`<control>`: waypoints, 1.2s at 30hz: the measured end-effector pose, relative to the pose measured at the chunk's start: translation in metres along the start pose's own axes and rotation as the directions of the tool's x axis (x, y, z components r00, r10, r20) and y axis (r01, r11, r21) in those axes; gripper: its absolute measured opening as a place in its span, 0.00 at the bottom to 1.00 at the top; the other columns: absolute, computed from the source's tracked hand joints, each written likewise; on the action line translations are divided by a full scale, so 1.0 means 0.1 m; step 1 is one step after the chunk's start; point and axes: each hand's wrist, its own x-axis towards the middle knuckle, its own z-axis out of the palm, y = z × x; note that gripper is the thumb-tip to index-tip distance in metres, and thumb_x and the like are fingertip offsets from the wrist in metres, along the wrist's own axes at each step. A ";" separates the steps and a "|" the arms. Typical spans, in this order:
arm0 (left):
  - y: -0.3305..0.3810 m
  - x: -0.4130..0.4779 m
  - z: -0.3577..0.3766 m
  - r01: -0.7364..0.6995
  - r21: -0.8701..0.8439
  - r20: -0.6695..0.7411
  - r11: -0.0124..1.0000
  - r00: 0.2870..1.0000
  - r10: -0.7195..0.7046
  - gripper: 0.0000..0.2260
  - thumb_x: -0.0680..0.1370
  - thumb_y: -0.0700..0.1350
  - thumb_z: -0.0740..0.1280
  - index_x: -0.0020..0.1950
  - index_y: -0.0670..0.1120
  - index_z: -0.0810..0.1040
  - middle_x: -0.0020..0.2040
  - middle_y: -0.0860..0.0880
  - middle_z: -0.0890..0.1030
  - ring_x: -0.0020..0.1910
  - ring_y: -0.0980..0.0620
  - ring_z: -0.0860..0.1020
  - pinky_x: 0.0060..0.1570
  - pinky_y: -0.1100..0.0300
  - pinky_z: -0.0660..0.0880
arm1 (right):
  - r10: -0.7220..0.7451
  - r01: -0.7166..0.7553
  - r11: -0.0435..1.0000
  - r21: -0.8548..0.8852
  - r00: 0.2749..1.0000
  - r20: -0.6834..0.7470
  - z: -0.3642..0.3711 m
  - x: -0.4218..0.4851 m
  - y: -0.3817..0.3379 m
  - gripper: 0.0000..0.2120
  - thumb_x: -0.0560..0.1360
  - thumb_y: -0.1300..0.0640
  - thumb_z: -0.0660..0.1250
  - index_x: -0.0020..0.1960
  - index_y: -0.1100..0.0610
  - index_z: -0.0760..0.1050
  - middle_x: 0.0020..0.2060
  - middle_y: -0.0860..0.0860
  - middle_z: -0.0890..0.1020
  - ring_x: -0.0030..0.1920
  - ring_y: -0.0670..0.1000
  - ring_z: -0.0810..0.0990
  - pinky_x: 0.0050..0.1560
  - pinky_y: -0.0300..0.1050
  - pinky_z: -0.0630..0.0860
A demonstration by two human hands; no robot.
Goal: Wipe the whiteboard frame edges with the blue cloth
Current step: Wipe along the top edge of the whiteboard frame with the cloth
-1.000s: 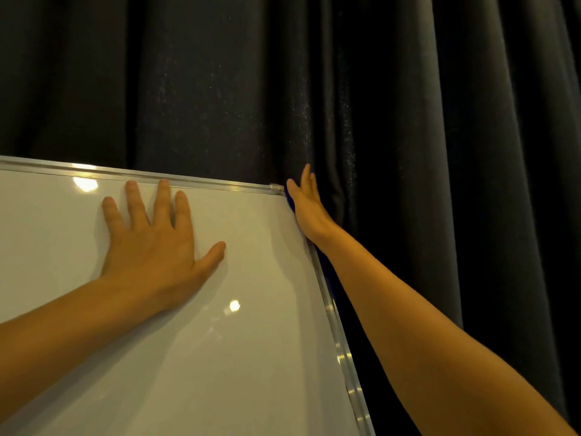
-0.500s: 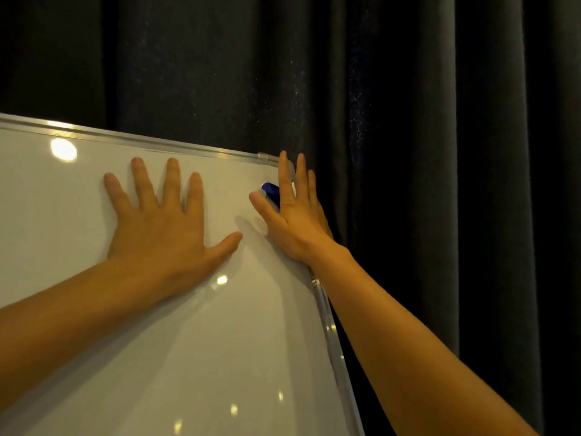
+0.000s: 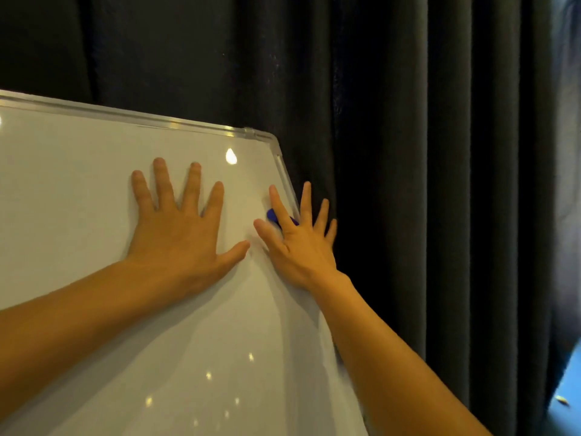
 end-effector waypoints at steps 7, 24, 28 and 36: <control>0.02 -0.23 0.00 -0.148 -0.043 -0.010 0.988 0.989 0.148 0.48 0.65 0.76 0.29 0.78 0.51 0.35 0.79 0.40 0.36 0.73 0.26 0.34 0.69 0.27 0.39 | 0.259 -0.266 0.961 0.074 0.962 0.092 0.00 -1.47 0.32 0.34 0.68 0.20 0.39 0.69 0.26 0.30 0.76 0.40 0.31 0.78 0.59 0.37 0.74 0.66 0.43; 0.64 -0.77 0.12 -0.332 0.042 -0.076 0.942 0.939 0.334 0.53 0.65 0.77 0.32 0.79 0.42 0.47 0.79 0.37 0.46 0.72 0.22 0.42 0.67 0.24 0.43 | 0.455 -0.454 0.888 0.073 0.890 -0.001 -0.02 -2.97 0.19 0.39 0.74 0.24 0.45 0.74 0.36 0.28 0.76 0.38 0.31 0.74 0.42 0.28 0.72 0.49 0.34; 0.83 -0.88 0.10 -0.370 0.046 -0.046 0.928 0.927 0.372 0.54 0.65 0.77 0.32 0.78 0.40 0.48 0.80 0.38 0.46 0.72 0.22 0.42 0.66 0.24 0.42 | 0.522 -0.520 0.843 0.134 0.853 0.025 -0.10 -3.42 0.24 0.43 0.71 0.23 0.49 0.75 0.38 0.30 0.75 0.33 0.34 0.76 0.39 0.36 0.72 0.43 0.40; 1.17 -1.22 0.19 -0.582 -0.018 -0.019 0.813 0.813 0.582 0.46 0.68 0.76 0.37 0.79 0.51 0.44 0.79 0.40 0.38 0.75 0.29 0.36 0.67 0.23 0.42 | 0.574 -0.577 0.814 0.063 0.816 0.061 -0.12 -3.63 0.30 0.30 0.82 0.39 0.48 0.78 0.43 0.38 0.77 0.37 0.38 0.73 0.35 0.32 0.71 0.37 0.36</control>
